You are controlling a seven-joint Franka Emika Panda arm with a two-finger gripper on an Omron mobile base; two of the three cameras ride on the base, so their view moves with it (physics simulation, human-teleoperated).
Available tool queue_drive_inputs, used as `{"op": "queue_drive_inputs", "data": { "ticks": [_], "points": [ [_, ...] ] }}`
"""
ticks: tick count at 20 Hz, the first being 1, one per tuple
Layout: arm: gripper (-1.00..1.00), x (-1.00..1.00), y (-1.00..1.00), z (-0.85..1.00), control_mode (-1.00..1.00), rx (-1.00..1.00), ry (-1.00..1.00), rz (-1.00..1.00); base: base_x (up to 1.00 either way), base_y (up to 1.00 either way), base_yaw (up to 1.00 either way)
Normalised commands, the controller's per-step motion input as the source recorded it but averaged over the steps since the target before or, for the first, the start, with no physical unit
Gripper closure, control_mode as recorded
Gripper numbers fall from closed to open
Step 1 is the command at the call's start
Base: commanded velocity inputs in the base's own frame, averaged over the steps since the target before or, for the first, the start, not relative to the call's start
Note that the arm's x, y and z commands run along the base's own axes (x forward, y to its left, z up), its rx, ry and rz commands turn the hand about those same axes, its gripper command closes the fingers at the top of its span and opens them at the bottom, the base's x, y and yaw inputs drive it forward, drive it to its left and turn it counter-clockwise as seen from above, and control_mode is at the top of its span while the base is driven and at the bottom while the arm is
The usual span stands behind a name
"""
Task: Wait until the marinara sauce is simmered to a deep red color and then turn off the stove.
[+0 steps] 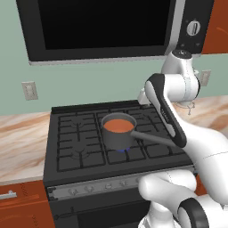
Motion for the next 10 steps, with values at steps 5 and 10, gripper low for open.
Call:
{"op": "queue_drive_inputs", "data": {
  "ticks": [5,10],
  "points": [
    [-1.0,0.0,0.0,0.0,-1.0,0.0,0.0,0.0,0.0,0.0,0.0],
    [-1.0,0.0,0.0,0.0,-1.0,0.0,0.0,0.0,0.0,0.0,0.0]
  ]
}}
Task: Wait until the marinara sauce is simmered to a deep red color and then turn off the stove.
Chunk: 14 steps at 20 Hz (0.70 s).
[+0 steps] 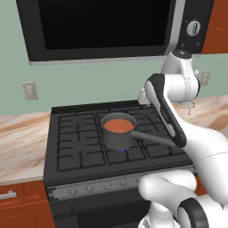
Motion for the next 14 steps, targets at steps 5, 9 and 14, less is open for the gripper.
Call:
{"op": "queue_drive_inputs", "data": {
  "ticks": [5,9,14],
  "points": [
    [-1.0,0.0,0.0,0.0,-1.0,0.0,0.0,0.0,0.0,0.0,0.0],
    [-1.0,0.0,0.0,0.0,-1.0,0.0,0.0,0.0,0.0,0.0,0.0],
    [-1.0,0.0,0.0,0.0,-1.0,0.0,0.0,0.0,0.0,0.0,0.0]
  ]
}}
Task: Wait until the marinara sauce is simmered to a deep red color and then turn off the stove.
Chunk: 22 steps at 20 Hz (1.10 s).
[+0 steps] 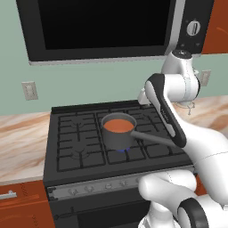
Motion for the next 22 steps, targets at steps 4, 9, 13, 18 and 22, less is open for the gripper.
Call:
{"op": "queue_drive_inputs", "data": {
  "ticks": [4,9,13,18,22],
  "points": [
    [-1.0,0.0,0.0,0.0,-1.0,0.0,0.0,0.0,0.0,0.0,0.0],
    [-1.0,0.0,0.0,0.0,-1.0,0.0,0.0,0.0,0.0,0.0,0.0],
    [-1.0,0.0,0.0,0.0,-1.0,0.0,0.0,0.0,0.0,0.0,0.0],
    [-1.0,0.0,0.0,0.0,-1.0,0.0,0.0,0.0,0.0,0.0,0.0],
    [-1.0,0.0,0.0,0.0,-1.0,0.0,0.0,0.0,0.0,0.0,0.0]
  ]
}}
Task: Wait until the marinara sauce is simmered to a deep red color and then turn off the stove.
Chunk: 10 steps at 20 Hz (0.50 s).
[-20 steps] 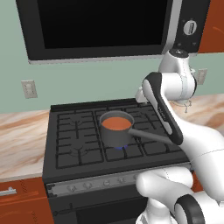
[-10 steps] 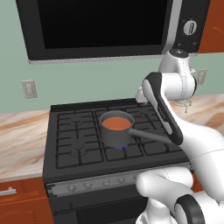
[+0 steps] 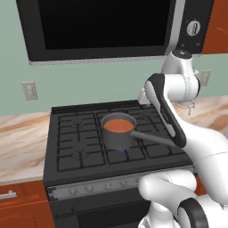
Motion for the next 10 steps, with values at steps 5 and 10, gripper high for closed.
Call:
{"op": "queue_drive_inputs", "data": {
  "ticks": [5,10],
  "points": [
    [-1.0,0.0,0.0,0.0,-1.0,0.0,0.0,0.0,0.0,0.0,0.0],
    [-1.0,0.0,0.0,0.0,-1.0,0.0,0.0,0.0,0.0,0.0,0.0]
  ]
}}
